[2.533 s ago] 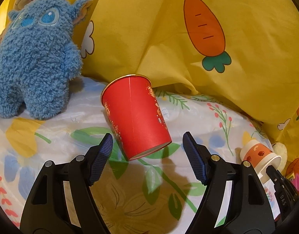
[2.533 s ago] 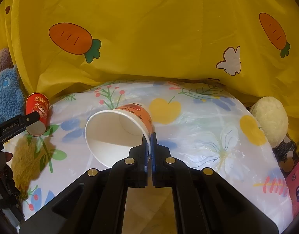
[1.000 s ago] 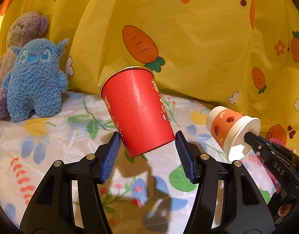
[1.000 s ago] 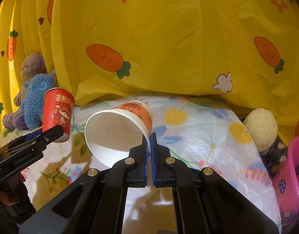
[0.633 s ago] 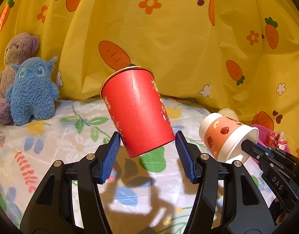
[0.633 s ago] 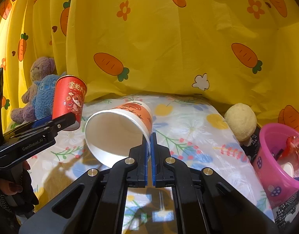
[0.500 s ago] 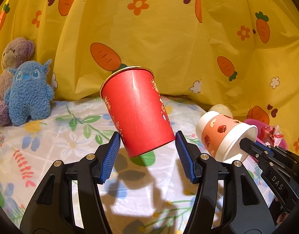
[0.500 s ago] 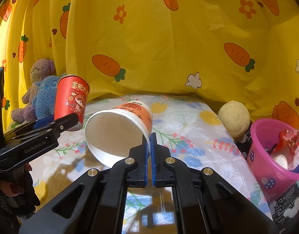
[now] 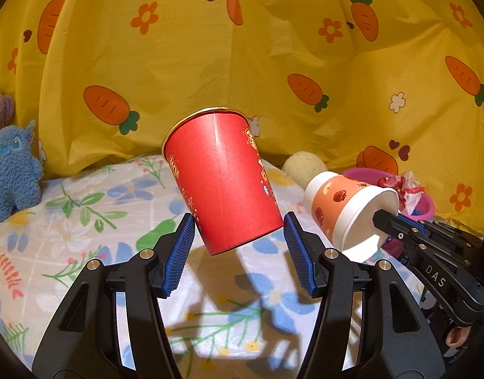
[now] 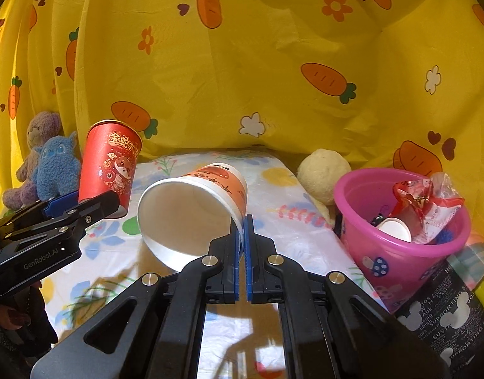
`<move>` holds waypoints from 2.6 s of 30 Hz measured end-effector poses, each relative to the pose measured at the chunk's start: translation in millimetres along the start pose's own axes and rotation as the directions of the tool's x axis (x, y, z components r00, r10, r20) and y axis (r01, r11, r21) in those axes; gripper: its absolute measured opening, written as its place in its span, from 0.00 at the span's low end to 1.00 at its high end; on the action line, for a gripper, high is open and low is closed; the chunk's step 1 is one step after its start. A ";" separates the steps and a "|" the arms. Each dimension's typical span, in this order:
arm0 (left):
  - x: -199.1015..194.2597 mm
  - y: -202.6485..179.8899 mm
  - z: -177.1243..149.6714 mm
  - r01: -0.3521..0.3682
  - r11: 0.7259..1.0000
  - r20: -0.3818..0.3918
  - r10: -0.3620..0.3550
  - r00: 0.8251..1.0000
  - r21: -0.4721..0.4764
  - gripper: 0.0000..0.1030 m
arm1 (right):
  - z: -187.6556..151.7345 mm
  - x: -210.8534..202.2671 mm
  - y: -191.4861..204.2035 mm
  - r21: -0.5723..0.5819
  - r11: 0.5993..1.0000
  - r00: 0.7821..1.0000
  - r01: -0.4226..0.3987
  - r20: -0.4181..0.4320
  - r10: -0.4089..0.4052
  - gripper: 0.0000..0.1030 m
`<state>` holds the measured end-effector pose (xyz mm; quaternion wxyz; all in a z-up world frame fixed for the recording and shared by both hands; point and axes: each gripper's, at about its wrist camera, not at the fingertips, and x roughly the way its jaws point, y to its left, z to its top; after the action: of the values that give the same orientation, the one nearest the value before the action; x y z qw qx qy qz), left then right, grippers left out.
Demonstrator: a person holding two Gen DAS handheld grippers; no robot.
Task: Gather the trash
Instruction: 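Carry the red cup and white cup over the pink bucket with both grippers, then open both grippers to drop the cups into the pink bucket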
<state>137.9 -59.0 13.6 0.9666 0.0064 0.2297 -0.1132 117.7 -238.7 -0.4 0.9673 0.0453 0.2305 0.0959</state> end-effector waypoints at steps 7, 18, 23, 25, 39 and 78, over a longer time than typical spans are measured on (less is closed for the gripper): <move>14.9 -52.0 9.3 0.113 0.992 0.011 -0.114 0.993 0.047 0.55 | 3.2 -14.5 -40.6 0.050 0.995 0.996 0.085 0.028 -0.087 0.04; 55.4 -136.4 26.9 0.284 0.953 0.019 -0.288 0.958 0.105 0.55 | 23.6 -34.0 -126.2 0.177 0.942 0.950 0.285 0.080 -0.302 0.04; 79.0 -158.5 36.6 0.346 0.931 0.016 -0.350 0.936 0.114 0.55 | 27.0 -30.7 -161.0 0.229 0.910 0.928 0.347 0.060 -0.369 0.04; 91.1 -164.9 38.4 0.377 0.918 -0.004 -0.379 0.925 0.122 0.55 | 26.7 -26.7 -170.4 0.234 0.900 0.920 0.368 0.047 -0.388 0.04; 166.8 -180.3 33.9 0.519 0.852 -0.160 -0.505 0.848 0.067 0.56 | 21.9 12.5 -206.3 0.237 0.872 0.902 0.428 -0.053 -0.428 0.04; 43.8 -80.6 -1.7 0.044 0.998 0.013 -0.043 0.999 -0.044 0.94 | -7.2 -15.8 -154.0 0.182 0.887 0.902 0.424 -0.004 -0.431 0.86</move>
<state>157.4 -146.9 -4.3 0.9652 -0.0208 0.2264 -0.1292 125.9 -392.2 -20.2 0.9606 0.0815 0.2249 -0.1413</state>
